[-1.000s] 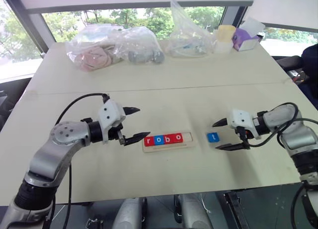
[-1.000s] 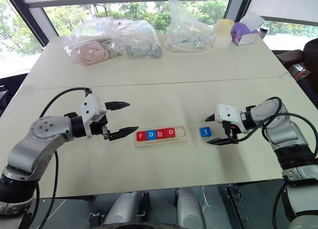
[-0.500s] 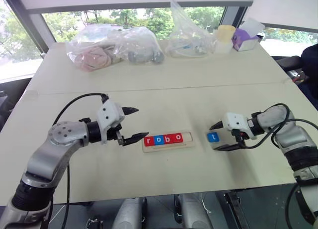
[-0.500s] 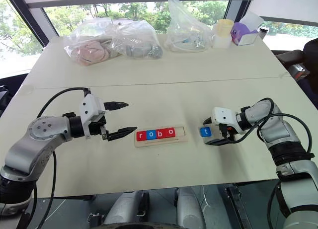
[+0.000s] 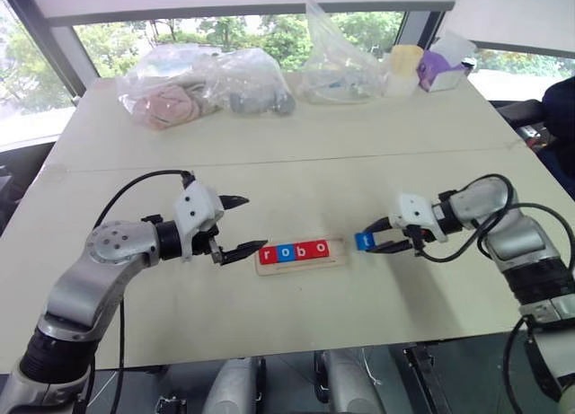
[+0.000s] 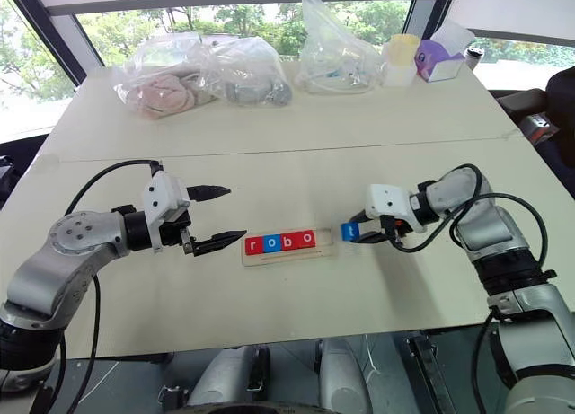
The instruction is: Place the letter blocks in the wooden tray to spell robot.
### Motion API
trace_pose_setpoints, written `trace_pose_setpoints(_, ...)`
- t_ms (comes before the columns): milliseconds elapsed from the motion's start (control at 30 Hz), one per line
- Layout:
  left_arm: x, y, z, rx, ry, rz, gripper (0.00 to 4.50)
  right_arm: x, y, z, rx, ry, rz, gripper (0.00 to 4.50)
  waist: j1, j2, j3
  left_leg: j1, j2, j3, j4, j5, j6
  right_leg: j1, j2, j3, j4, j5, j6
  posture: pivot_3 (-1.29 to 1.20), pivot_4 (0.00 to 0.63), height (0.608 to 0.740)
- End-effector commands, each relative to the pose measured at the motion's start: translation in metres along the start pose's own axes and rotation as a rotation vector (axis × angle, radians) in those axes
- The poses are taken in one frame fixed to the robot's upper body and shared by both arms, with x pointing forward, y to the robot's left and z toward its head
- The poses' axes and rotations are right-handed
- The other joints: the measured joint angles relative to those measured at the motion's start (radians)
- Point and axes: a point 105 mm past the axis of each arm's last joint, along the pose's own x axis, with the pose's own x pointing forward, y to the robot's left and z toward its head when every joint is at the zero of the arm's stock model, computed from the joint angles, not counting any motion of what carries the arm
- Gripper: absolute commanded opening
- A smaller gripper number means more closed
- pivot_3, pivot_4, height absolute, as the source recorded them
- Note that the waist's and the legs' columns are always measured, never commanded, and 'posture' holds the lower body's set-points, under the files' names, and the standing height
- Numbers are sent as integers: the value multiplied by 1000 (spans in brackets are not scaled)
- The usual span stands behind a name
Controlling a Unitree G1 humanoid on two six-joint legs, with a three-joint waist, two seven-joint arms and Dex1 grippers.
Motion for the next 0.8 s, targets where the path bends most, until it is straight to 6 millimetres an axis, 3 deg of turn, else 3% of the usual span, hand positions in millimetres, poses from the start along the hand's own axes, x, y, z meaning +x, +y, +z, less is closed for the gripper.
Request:
trace_pose_setpoints(33, -3, 1, 14, 46, -38, 11, 4500, 4, -2, 17, -34, -26, 23, 1136, 1, 0, 0, 0, 0, 0, 0, 0, 0, 0, 0, 0, 0, 0, 0, 0, 150, 725)
trace_pose_setpoints(233, -4, 0, 14, 45, -38, 25, 4500, 20, -1, 15, -40, -9, 54, 1136, 2, 0, 0, -1, 0, 0, 0, 0, 0, 0, -1, 0, -1, 0, 0, 0, 150, 725)
trace_pose_setpoints(800, -7, -5, 13, 43, -25, 42, 4500, 28, -5, 4, -40, 19, 58, 1136, 0, 0, 0, 0, 0, 0, 0, 0, 0, 0, 0, 0, 0, 0, 0, 0, 150, 725)
